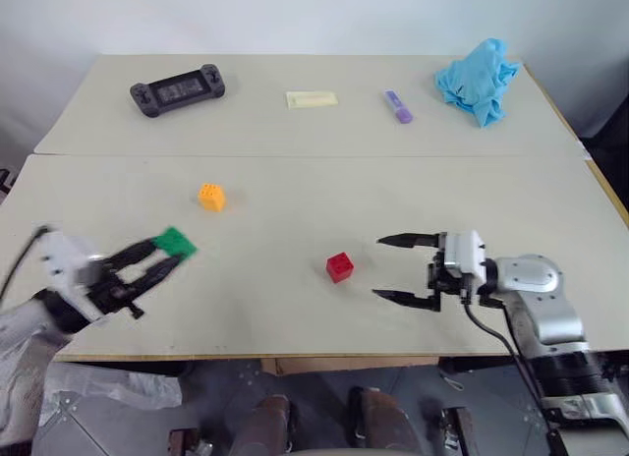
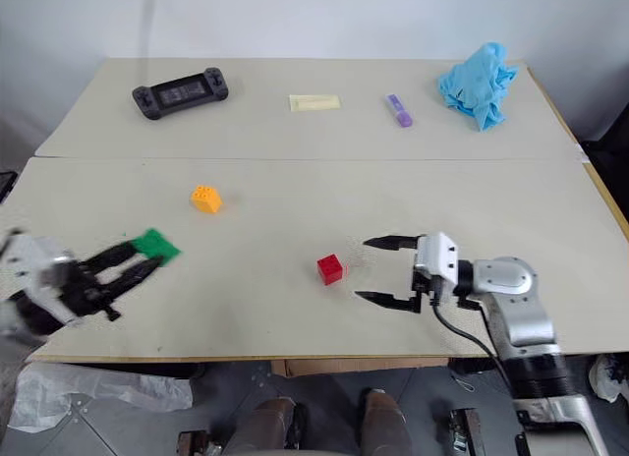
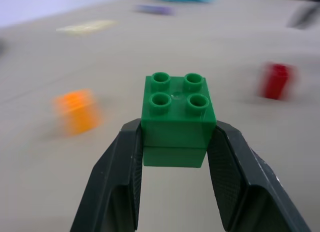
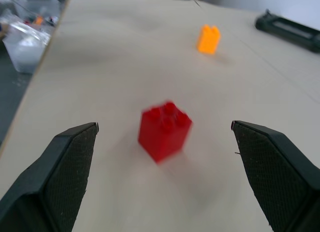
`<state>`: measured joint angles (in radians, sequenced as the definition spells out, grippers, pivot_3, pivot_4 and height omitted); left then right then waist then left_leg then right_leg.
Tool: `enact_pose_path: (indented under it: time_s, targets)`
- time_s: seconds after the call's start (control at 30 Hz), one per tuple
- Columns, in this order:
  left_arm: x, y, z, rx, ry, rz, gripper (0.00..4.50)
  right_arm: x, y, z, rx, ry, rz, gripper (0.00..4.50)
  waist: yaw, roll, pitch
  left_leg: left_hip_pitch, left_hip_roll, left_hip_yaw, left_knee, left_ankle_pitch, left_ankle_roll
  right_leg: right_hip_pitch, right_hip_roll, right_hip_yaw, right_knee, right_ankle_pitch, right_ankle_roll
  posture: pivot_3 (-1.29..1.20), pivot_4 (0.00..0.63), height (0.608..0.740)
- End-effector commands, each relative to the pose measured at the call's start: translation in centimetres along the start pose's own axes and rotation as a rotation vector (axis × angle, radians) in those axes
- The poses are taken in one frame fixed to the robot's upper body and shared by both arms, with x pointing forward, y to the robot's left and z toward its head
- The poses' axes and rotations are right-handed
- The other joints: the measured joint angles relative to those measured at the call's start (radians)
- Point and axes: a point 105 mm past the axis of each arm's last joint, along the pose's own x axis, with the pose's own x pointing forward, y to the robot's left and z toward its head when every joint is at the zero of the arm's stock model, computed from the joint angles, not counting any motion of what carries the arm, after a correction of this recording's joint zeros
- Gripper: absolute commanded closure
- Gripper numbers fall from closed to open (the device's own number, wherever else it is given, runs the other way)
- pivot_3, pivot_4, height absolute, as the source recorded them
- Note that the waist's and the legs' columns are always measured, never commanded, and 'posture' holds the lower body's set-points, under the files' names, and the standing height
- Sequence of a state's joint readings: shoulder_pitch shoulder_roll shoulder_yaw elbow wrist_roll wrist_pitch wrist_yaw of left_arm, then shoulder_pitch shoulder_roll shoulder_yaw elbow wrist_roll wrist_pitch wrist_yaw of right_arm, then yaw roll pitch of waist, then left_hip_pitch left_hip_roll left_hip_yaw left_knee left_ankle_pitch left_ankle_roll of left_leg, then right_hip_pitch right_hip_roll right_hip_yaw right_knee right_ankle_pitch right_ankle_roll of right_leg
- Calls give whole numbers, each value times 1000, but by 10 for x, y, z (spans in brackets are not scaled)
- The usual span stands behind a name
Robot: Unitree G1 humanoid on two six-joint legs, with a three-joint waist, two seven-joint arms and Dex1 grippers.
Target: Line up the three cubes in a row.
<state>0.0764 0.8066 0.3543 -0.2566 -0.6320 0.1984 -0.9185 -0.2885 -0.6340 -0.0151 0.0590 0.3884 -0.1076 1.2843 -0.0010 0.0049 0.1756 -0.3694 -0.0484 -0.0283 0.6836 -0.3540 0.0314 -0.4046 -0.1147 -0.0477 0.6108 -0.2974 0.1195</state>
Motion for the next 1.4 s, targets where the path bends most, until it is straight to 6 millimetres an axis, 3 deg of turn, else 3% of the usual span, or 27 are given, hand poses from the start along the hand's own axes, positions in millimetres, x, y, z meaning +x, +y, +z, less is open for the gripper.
enact_pose_path:
  time_s: [0.03, 0.23, 0.33, 0.37, 0.5, 0.8, 1.07, 1.1, 1.23, 1.33, 1.4]
  targets:
    - [29, -17, -12, 71, 83, -306, 3030, -19, -6, 5, -28, 24, -69, 0, -1, 1, 0, 0, 0, 0, 0, 0, 0, 0, 0, 0, 1, 0, 0, 0, 150, 740]
    - [74, -16, -34, 147, 108, -517, 3030, -29, -2, 5, -20, 50, -128, 0, -3, 1, 0, 0, 1, 8, 0, 1, -1, -4, 5, -5, 5, 0, 0, 0, 150, 740]
    - [106, -6, -41, 120, 83, -568, 3030, -41, 18, 7, 14, 80, -147, 0, 1, 1, 0, 0, 2, 11, 0, 1, -1, -6, 5, -3, 7, 0, 1, 0, 150, 740]
    - [113, -5, -42, 123, 89, -588, 3030, -45, 22, 8, 20, 89, -164, 0, 39, 2, 1, 0, 2, 10, 0, 1, -1, -7, 5, -3, 8, 0, 1, 0, 150, 740]
    - [129, -2, -44, 151, 68, -616, 3030, -52, 32, 10, 40, 107, -208, 0, 40, 0, 1, -2, -3, 10, 6, 3, 3, -5, 5, -3, 9, 2, 5, 0, 150, 740]
    - [145, -8, -43, 163, 64, -711, 3030, -54, 44, 11, 64, 112, -240, 0, 28, -1, 2, -2, -5, 11, 8, 2, 7, -4, 3, -2, 9, 4, 7, 0, 150, 740]
    - [141, -7, -43, 159, 69, -727, 3030, -47, 42, 11, 57, 99, -238, 0, 27, -1, 2, -2, -5, 10, 8, 3, 7, -4, 3, -2, 10, 4, 7, 0, 150, 740]
    - [141, -8, -44, 157, 69, -726, 2285, -45, 41, 11, 55, 94, -235, 0, 27, -1, 2, -2, -5, 10, 8, 3, 7, -4, 3, -2, 10, 4, 7, 0, 150, 740]
    - [140, -9, -45, 161, 64, -712, 1124, -40, 37, 10, 50, 85, -219, 0, 26, -1, 2, -2, -5, 10, 9, 3, 7, -5, 3, -2, 10, 4, 7, 0, 150, 740]
    - [136, 0, -29, 195, -10, -634, 198, -37, 31, 12, 36, 75, -200, 0, 25, -1, 2, -2, -5, 10, 9, 3, 7, -5, 2, -2, 10, 4, 7, 0, 150, 740]
    - [126, 6, -19, 217, -53, -576, 35, -36, 24, 15, 30, 55, -213, 0, 25, -2, 2, -2, -5, 10, 9, 3, 7, -5, 1, -1, 10, 4, 7, 0, 150, 740]
